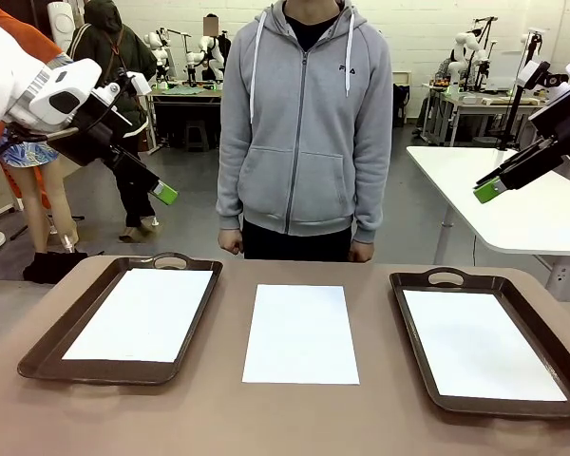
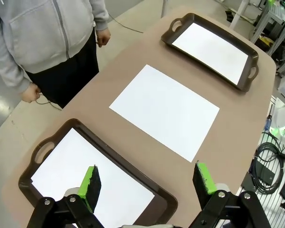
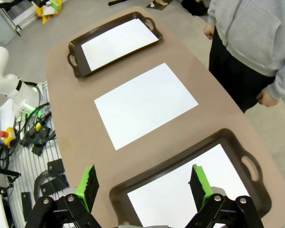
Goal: Sort the A4 documents.
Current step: Receive the A4 Paper.
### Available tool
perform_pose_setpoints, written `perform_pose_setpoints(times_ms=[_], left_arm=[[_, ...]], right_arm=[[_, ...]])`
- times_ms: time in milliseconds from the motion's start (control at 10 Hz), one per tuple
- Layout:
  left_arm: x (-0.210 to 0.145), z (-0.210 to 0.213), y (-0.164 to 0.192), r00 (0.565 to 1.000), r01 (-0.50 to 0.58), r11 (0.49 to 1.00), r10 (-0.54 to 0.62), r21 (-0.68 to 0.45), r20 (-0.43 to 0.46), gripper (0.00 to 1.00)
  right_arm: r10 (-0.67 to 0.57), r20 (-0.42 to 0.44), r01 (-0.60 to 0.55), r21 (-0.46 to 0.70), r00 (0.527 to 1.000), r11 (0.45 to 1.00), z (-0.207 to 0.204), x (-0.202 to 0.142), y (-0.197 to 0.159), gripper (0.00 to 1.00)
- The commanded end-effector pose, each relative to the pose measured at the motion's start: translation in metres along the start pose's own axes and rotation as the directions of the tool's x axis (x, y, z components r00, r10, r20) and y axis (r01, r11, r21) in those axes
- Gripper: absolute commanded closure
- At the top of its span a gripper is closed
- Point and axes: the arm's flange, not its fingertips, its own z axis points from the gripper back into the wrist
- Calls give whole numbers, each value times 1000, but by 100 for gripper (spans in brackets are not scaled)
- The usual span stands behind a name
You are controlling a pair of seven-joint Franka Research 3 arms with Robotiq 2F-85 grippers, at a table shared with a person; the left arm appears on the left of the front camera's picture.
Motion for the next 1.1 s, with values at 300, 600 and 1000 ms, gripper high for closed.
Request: perform_pose_setpoints(times_ms=[300, 600, 1000], left_arm=[[-1, 0, 1, 1000, -3, 1000, 3, 1, -1, 0], [-1, 0, 1, 1000, -3, 1000, 3, 1, -1, 0], [-1, 0, 1, 1000, -3, 1000, 3, 1, -1, 0]], right_arm=[[0, 12, 0, 12, 1000, 1000, -1, 0, -1, 0], [0, 12, 0, 12, 1000, 1000, -1, 0, -1, 0], [0, 12, 0, 12, 1000, 1000, -1, 0, -1, 0]])
